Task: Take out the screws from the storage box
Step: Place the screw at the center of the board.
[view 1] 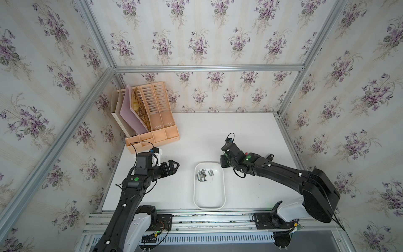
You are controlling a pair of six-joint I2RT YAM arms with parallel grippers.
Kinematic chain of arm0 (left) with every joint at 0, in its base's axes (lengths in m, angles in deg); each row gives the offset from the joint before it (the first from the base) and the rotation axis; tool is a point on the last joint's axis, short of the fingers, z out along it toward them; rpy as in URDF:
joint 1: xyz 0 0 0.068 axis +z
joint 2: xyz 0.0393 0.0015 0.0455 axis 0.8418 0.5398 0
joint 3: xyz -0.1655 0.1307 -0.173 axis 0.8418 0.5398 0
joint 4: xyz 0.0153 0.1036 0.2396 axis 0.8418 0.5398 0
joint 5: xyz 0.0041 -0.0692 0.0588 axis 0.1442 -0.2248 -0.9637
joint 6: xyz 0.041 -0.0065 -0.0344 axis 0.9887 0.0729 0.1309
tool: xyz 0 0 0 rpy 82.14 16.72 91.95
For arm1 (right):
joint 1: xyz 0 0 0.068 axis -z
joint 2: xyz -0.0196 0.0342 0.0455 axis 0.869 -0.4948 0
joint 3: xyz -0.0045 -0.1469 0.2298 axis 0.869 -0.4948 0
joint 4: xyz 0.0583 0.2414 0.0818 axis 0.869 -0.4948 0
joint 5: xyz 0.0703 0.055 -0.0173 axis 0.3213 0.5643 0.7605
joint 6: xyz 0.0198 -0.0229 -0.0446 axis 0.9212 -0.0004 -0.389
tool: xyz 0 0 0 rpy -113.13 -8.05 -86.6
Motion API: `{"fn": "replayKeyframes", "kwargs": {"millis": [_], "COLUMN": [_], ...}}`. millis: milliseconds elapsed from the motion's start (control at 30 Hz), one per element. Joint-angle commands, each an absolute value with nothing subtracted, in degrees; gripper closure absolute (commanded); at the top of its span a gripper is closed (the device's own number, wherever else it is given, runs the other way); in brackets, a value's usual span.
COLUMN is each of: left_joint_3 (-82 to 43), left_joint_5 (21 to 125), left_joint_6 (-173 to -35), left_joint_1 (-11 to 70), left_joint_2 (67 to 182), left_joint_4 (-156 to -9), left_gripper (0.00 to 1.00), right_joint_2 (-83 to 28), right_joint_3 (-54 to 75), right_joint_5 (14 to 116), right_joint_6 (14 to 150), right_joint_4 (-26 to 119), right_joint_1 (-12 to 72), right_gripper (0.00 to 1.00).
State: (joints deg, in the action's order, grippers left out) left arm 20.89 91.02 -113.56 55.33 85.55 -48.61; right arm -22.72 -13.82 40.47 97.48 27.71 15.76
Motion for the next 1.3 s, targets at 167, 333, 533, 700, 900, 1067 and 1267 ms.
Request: {"fn": "replayKeyframes", "kwargs": {"millis": [167, 333, 533, 700, 900, 1067, 1267], "left_joint_3": [21.52, 21.96, 22.03, 22.20, 22.16, 22.20, 22.15], "left_joint_5": [92.45, 94.40, 94.59, 94.70, 94.94, 93.92, 93.79], "left_joint_6": [-112.92, -112.90, -112.90, -112.90, -112.90, -112.84, -112.90], "left_joint_1": [55.31, 55.31, 55.33, 55.31, 55.36, 55.31, 55.36], "left_joint_2": [84.92, 84.97, 85.12, 85.64, 85.61, 85.72, 86.21], "left_joint_4": [-50.54, -51.71, -51.99, -52.18, -52.27, -52.09, -52.10], "left_gripper": [0.01, 0.01, 0.01, 0.00, 0.00, 0.00, 0.01], "right_joint_2": [-32.28, -35.70, -34.47, -32.45, -23.57, -21.14, -22.96], "right_joint_3": [-13.91, -14.15, -15.88, -16.04, -18.87, -17.73, -16.65], "right_joint_5": [46.62, 49.49, 49.29, 48.03, 48.47, 43.94, 47.15], "right_joint_6": [100.13, 100.16, 99.70, 99.80, 98.14, 95.24, 92.42], "right_joint_4": [26.64, 27.56, 29.29, 28.88, 32.55, 34.18, 37.98], "right_joint_1": [24.26, 26.02, 26.06, 26.05, 24.82, 16.39, 9.34], "right_gripper": [0.96, 0.93, 0.47, 0.27, 0.44, 0.51, 0.60]}}
